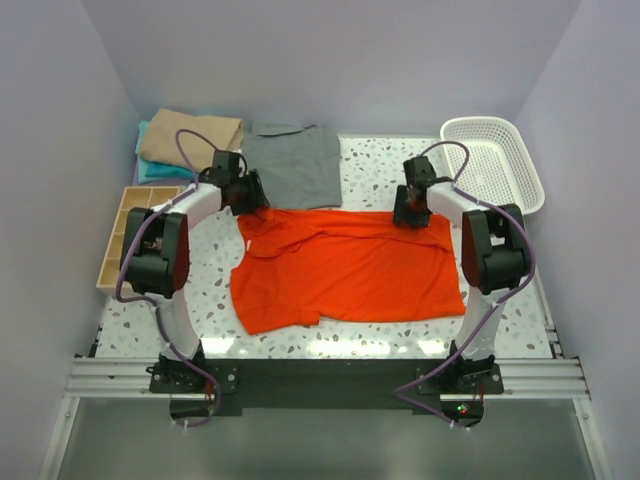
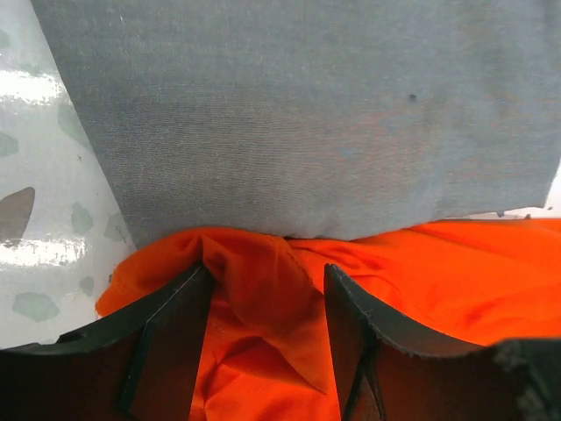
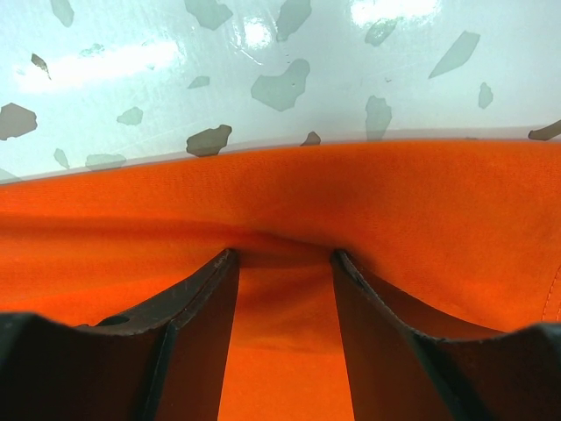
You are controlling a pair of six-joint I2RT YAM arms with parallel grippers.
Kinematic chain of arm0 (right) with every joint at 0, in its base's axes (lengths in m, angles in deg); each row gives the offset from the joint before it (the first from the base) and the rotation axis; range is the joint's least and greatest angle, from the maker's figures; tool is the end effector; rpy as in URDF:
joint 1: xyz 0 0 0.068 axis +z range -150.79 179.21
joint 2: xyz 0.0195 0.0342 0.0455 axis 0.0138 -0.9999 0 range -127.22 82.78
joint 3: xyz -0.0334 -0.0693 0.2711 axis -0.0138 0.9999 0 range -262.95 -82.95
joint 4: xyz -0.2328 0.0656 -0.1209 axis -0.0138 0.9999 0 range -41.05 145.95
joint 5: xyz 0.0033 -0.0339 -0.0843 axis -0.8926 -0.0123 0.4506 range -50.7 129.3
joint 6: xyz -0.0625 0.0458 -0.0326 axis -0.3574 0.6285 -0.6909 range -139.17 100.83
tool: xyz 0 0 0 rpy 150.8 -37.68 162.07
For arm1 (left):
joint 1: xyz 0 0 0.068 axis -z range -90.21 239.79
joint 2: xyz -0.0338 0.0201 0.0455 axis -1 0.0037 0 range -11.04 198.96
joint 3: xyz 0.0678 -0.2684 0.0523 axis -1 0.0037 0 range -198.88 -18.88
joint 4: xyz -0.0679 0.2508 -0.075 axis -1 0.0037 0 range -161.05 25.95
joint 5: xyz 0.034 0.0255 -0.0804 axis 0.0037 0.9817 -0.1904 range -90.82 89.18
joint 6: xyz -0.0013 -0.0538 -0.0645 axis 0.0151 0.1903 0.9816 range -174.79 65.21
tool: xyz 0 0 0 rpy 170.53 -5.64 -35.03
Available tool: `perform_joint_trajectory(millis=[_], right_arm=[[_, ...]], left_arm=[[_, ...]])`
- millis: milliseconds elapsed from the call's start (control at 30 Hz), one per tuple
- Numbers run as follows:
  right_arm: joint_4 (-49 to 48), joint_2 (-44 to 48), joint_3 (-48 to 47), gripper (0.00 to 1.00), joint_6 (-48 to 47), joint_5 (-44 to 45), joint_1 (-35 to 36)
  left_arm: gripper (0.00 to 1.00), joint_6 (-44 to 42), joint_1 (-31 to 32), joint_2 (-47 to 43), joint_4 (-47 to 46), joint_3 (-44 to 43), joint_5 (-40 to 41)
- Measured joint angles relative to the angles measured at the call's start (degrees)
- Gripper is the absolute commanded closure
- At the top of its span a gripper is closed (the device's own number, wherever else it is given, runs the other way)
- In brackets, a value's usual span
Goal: Fold and stack the t-shirts
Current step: Fold the tshirt
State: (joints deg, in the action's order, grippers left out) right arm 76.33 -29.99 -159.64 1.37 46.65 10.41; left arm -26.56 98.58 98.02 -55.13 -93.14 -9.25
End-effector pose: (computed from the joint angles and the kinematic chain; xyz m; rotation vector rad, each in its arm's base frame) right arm 0.4260 0.0747 0.1325 0.2568 2.6499 0.0070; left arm 0.4385 -0.0787 0.1620 -0.3571 2.4738 -0.4576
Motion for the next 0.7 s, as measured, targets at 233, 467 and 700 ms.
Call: perform_joint_trajectory(millis=[233, 467, 700], right_arm=[[-0.02, 0.0, 0.0, 0.48, 0.0, 0.07, 0.04], [-0.02, 0.0, 0.0, 0.48, -0.07, 0.09, 0.04], [-0.02, 0.0, 0.0, 0.48, -0.07, 0.81, 0.04]], left_arm=[[0.62, 0.33, -0.15, 3.23, -0.26, -0.46, -1.31], [1.0, 0.7, -0.15, 3.43, -0.09, -1.33, -0.68], [1.0, 0.52, -0.83, 1.44, 2.62, -0.94, 6.43]])
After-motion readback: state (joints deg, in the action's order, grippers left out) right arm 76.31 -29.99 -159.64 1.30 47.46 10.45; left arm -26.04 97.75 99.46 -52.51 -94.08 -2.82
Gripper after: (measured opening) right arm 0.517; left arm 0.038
